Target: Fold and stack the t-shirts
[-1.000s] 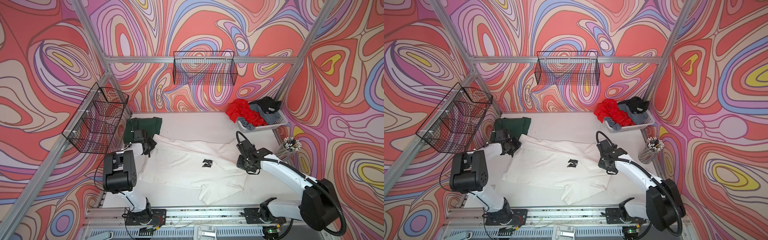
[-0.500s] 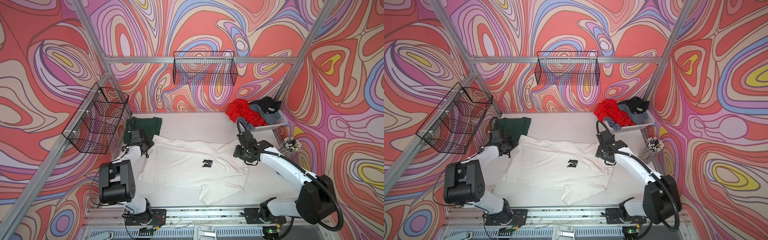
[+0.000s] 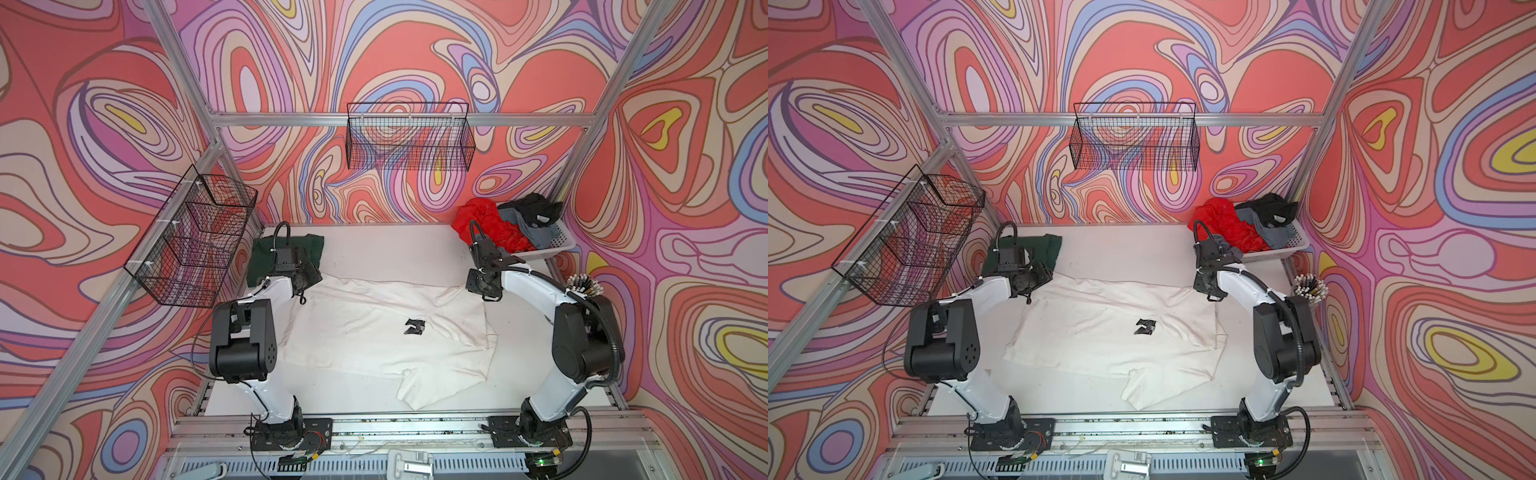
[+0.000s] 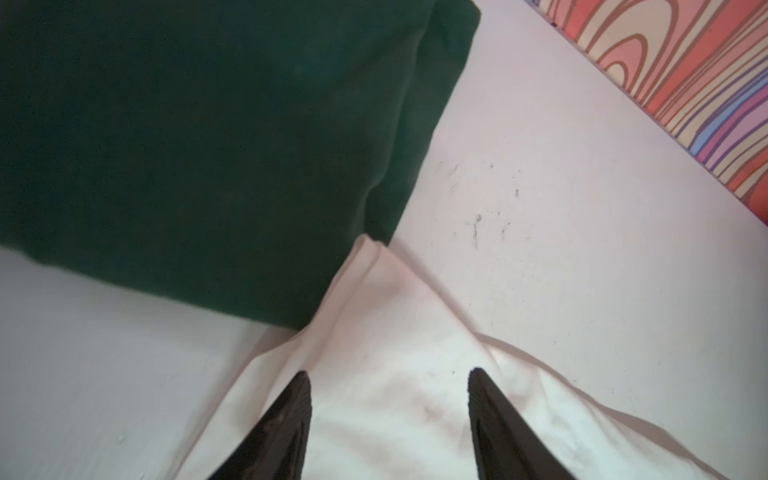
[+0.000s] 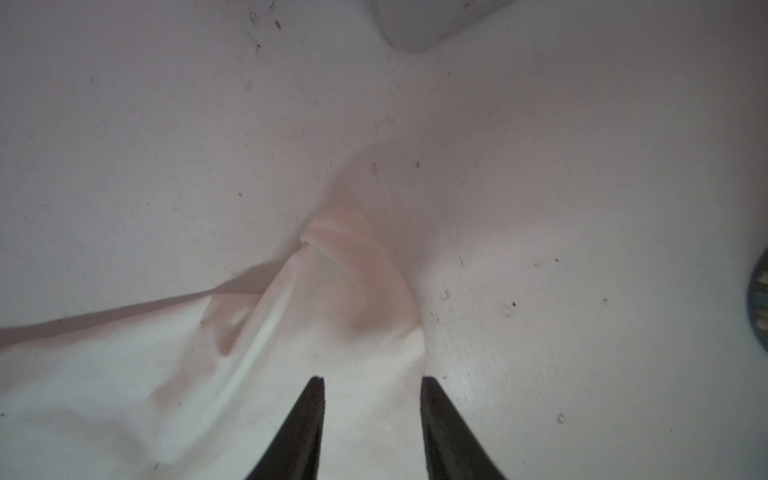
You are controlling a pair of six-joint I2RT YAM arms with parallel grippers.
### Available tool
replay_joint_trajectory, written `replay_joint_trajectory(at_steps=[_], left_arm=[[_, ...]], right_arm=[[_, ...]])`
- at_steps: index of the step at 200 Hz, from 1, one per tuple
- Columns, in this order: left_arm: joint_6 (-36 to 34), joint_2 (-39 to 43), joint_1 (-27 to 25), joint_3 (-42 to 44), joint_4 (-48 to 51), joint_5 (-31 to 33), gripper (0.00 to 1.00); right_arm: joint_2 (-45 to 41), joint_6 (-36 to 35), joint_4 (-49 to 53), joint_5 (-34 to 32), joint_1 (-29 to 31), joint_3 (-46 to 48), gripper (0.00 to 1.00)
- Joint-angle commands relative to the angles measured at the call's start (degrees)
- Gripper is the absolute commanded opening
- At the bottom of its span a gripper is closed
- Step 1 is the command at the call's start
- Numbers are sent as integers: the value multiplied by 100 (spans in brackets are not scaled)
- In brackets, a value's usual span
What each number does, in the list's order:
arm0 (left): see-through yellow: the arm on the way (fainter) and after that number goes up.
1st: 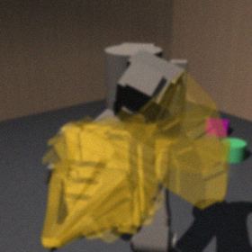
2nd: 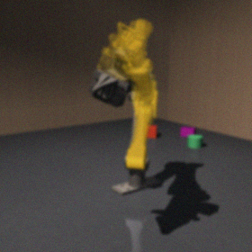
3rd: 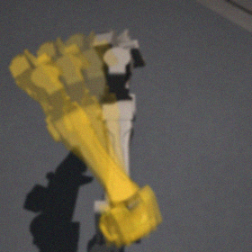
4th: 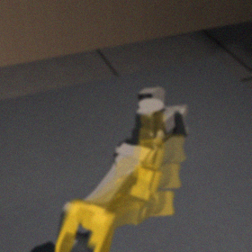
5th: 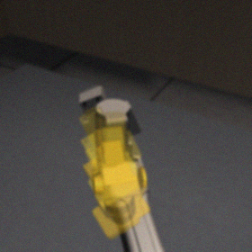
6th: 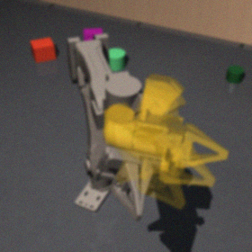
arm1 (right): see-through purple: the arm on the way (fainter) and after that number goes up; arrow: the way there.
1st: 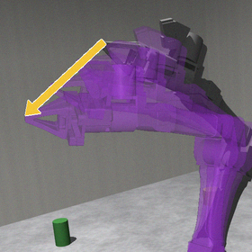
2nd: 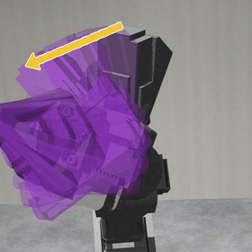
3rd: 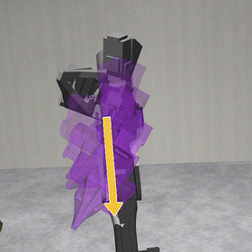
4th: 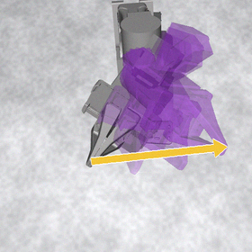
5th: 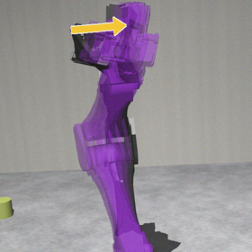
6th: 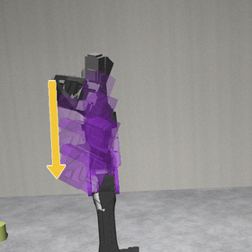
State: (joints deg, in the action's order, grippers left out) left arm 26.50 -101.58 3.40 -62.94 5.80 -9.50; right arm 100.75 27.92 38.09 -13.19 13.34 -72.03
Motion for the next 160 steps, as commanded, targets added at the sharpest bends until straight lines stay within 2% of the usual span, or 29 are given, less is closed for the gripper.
replay_joint_trajectory(at_steps=[1,24,87,131,160], left_arm=[[-260,-286,-41,-266,344,-128,65],[-346,-472,-58,-478,468,-313,66],[-388,-776,-86,-869,1072,-308,66],[-378,-1085,-85,-1243,1474,-263,65],[-423,-1202,-85,-1365,1546,-425,56]], right_arm=[[272,-206,-155,-215,-118,-248,40],[565,-297,-152,-384,-136,-470,40],[1052,-345,-239,-123,-231,-732,37],[1196,-343,-263,-91,-264,-778,25],[1191,-323,-314,-86,-327,-717,11]])
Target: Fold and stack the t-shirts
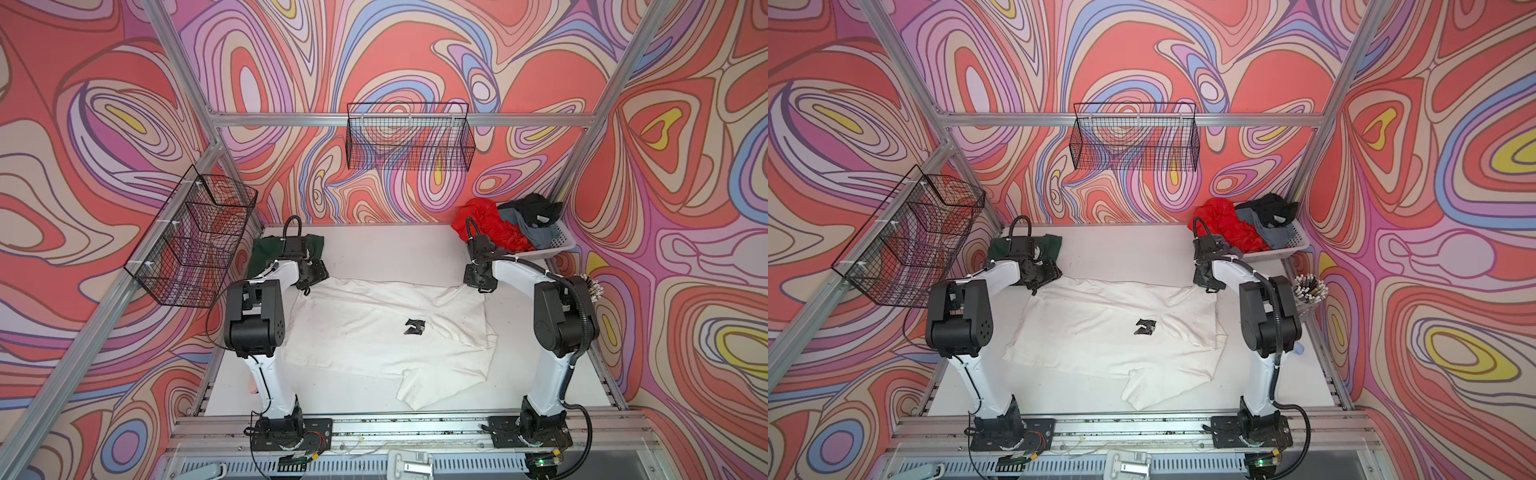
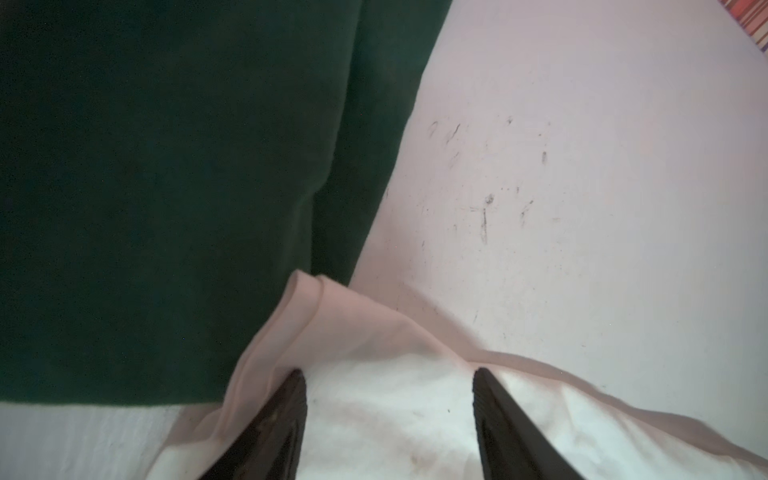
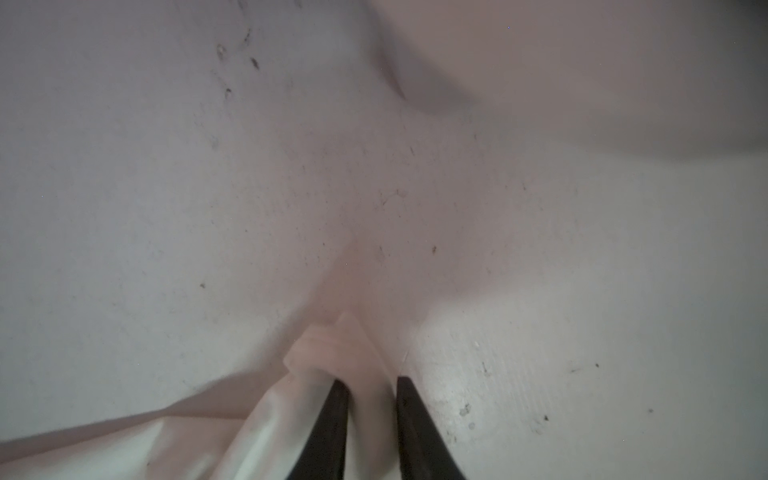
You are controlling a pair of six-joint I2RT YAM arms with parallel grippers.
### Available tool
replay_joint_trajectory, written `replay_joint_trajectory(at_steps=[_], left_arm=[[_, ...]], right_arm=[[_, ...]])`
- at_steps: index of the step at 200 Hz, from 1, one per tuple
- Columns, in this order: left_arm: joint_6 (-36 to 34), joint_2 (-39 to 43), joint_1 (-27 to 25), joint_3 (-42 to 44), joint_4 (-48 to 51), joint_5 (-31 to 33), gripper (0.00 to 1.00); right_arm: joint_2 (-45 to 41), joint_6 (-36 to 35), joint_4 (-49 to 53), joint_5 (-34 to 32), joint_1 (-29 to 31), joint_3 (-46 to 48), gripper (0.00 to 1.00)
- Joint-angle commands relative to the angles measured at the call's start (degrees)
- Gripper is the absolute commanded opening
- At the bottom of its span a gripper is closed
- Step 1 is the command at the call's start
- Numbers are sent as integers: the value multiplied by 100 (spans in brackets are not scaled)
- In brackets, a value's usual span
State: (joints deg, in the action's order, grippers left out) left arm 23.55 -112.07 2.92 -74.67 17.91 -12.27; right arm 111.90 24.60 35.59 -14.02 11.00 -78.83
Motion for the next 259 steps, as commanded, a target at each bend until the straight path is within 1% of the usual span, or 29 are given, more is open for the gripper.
replay_joint_trajectory(at_steps=[1,15,37,49,73,81,117,151,179,206,225,246,259], left_arm=[[-129,-164,-41,-194,340,-159,55],[-100,-234,-37,-276,432,-131,50],[-115,-348,-39,-411,558,-161,35],[-116,-381,-37,-455,609,-147,29],[-114,-434,-38,-515,682,-145,9],[-118,-459,-37,-549,724,-126,0],[-134,-539,-15,-645,840,-117,0],[-7,-395,136,-378,608,-240,0],[64,-264,183,-232,494,-83,0],[73,-290,183,-271,521,-63,0],[78,-321,183,-302,548,-38,0],[84,-307,191,-302,552,-7,0],[85,-307,191,-311,546,4,0]], right_arm=[[77,10,-67,1,-96,-37,11],[70,5,-56,-8,-118,-28,6],[43,16,-44,-4,-129,-36,0],[4,13,-39,-1,-140,-32,0],[-103,65,-74,63,-185,-23,0],[-140,98,-87,99,-203,-11,0],[-275,197,-141,149,-336,90,0],[-501,372,-260,286,-532,368,0],[-718,529,-332,319,-595,599,0],[-871,701,-450,569,-598,820,0],[-923,725,-459,521,-606,941,0],[-941,704,-410,403,-617,1005,7],[-975,693,-384,345,-641,1042,15]])
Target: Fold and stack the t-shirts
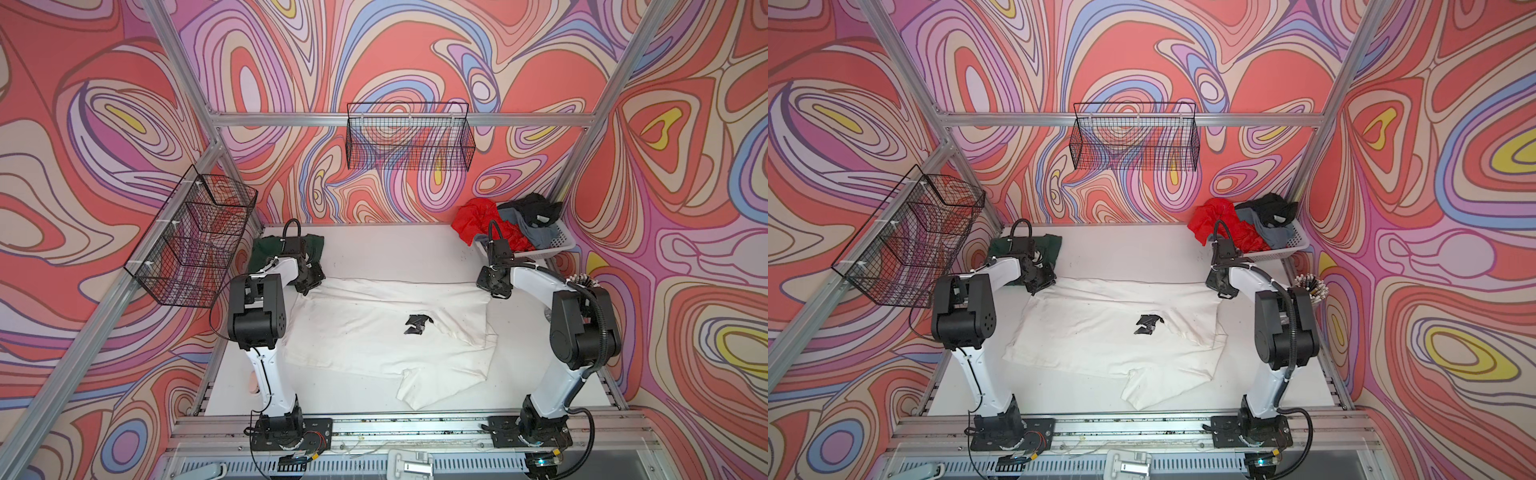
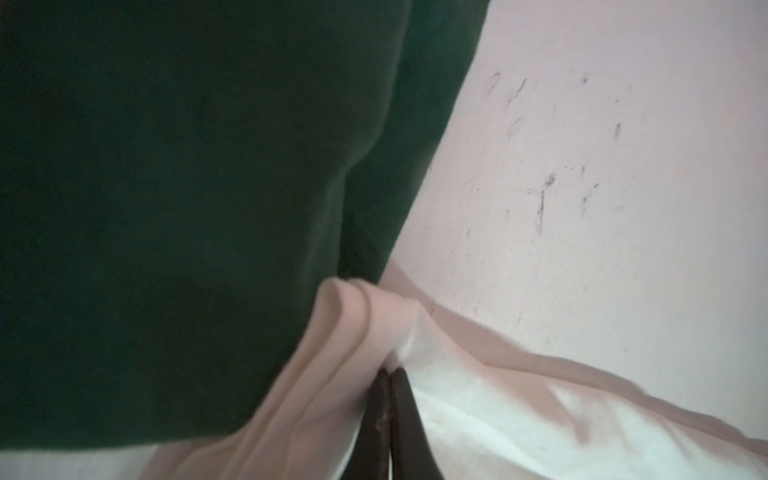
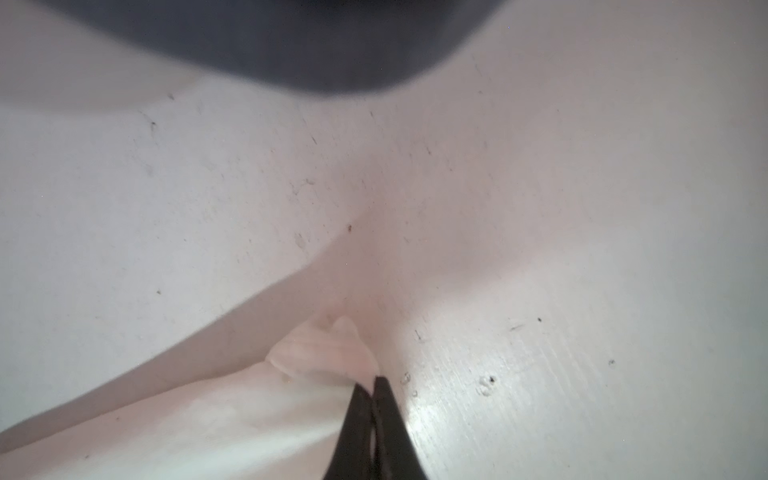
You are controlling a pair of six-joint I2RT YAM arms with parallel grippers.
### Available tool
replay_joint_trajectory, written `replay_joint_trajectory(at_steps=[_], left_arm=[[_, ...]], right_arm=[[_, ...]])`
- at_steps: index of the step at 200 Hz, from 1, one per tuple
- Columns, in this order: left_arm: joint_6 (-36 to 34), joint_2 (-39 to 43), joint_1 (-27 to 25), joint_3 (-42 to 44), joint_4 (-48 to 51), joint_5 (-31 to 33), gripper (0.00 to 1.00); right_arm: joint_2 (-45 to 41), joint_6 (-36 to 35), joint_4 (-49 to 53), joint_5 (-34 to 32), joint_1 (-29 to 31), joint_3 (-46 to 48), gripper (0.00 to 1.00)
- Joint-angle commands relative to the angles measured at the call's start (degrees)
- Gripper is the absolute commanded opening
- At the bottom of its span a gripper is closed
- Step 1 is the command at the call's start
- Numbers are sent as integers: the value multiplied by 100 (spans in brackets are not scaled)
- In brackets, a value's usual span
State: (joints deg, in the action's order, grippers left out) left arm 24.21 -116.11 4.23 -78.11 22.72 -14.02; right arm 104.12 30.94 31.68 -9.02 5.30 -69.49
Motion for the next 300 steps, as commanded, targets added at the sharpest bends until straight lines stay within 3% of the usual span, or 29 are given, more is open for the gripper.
replay_joint_trajectory(at_steps=[1,18,42,58,65,78,100,129,147,178,209,218,300], left_arm=[[21,93,60,32,61,184,0],[22,98,60,32,64,189,0],[34,113,53,32,62,226,0],[58,197,53,121,20,246,0],[51,271,52,193,-39,234,11],[90,463,52,389,-235,224,21],[168,792,52,655,-453,212,45],[339,1319,1,1176,-1028,18,68],[416,1624,-86,1387,-1211,30,77],[516,2068,-193,1640,-1324,119,79],[532,2460,-197,1937,-1431,294,80],[509,2528,-194,1975,-1379,377,80],[549,3074,-203,2420,-1194,541,81]], right_arm=[[-202,60,10,-163,-72,115,16],[-259,59,63,-279,-82,153,26],[-289,48,107,-299,-92,204,51],[-536,55,81,-126,-91,305,56],[-596,59,31,16,-91,374,57],[-687,45,-46,233,-93,514,60],[-701,39,-272,797,-82,810,60],[-600,103,-488,917,-36,1075,60],[-520,158,-638,1012,-4,1131,57],[-165,131,-792,1086,139,946,45],[366,-1,-769,1023,158,448,6],[516,-37,-752,1001,155,250,0],[2181,-384,-62,572,155,-2422,0]])
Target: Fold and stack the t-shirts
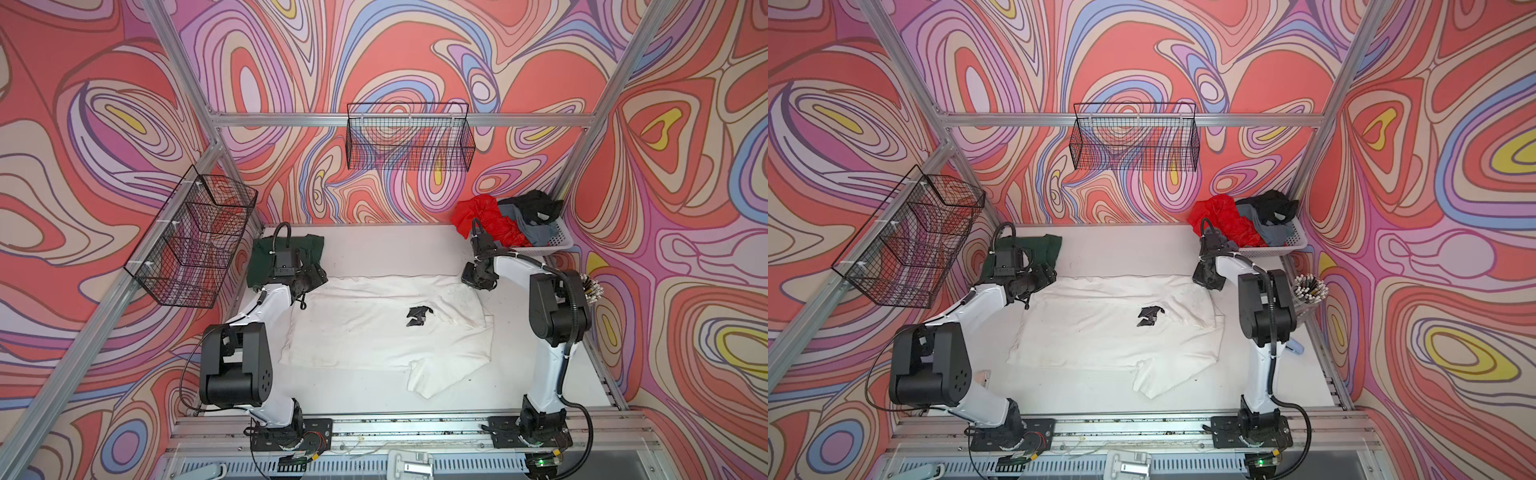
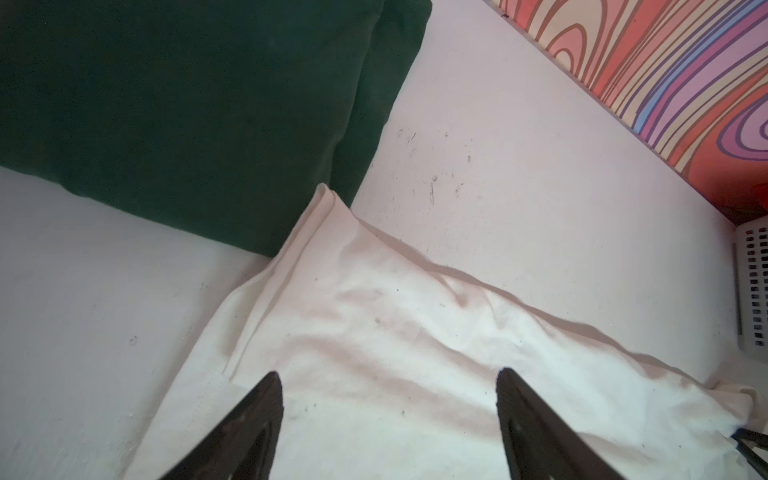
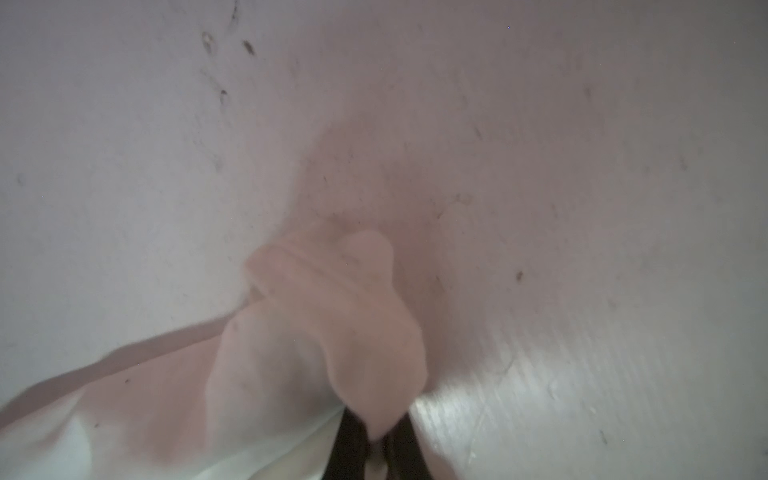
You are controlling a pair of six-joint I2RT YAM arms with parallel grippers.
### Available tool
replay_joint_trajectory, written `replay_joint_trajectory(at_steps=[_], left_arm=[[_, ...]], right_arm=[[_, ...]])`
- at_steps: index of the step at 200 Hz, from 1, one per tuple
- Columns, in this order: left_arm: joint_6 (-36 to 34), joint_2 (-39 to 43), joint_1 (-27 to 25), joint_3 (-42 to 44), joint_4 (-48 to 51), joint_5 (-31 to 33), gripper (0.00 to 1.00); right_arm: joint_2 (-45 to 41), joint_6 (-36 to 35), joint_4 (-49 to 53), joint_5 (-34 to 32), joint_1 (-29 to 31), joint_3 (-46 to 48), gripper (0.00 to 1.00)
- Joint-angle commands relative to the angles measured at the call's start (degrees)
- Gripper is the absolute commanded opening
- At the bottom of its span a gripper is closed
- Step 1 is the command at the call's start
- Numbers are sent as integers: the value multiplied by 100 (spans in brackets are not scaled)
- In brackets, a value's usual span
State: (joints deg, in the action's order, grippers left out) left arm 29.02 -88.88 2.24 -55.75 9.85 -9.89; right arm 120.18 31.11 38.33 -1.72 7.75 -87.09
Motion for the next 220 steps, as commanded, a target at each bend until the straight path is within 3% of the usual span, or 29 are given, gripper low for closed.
replay_joint_trajectory(at_steps=[1,19,41,52,118,145,175,220], left_arm=[[69,361,-4,194,95,132,81],[99,636,-20,398,158,222,82],[228,969,-73,663,192,259,83],[267,1138,-123,788,223,284,85],[500,2053,-197,1417,662,629,90],[623,2468,-198,1681,923,796,91],[796,2934,-198,2015,1219,1005,100],[1083,3490,-206,2393,1650,1032,100]], right_arm=[[576,-403,-724,-160,-94,-679,0],[597,-457,-634,-208,-92,-842,0],[361,-503,-685,-56,-97,-643,35],[162,-525,-758,41,-90,-442,45],[-1290,-466,-893,383,-97,854,65],[-2024,-374,-876,336,-93,1417,82],[-2835,-317,-575,125,-47,1965,86],[-4103,-139,174,-132,239,3027,86]])
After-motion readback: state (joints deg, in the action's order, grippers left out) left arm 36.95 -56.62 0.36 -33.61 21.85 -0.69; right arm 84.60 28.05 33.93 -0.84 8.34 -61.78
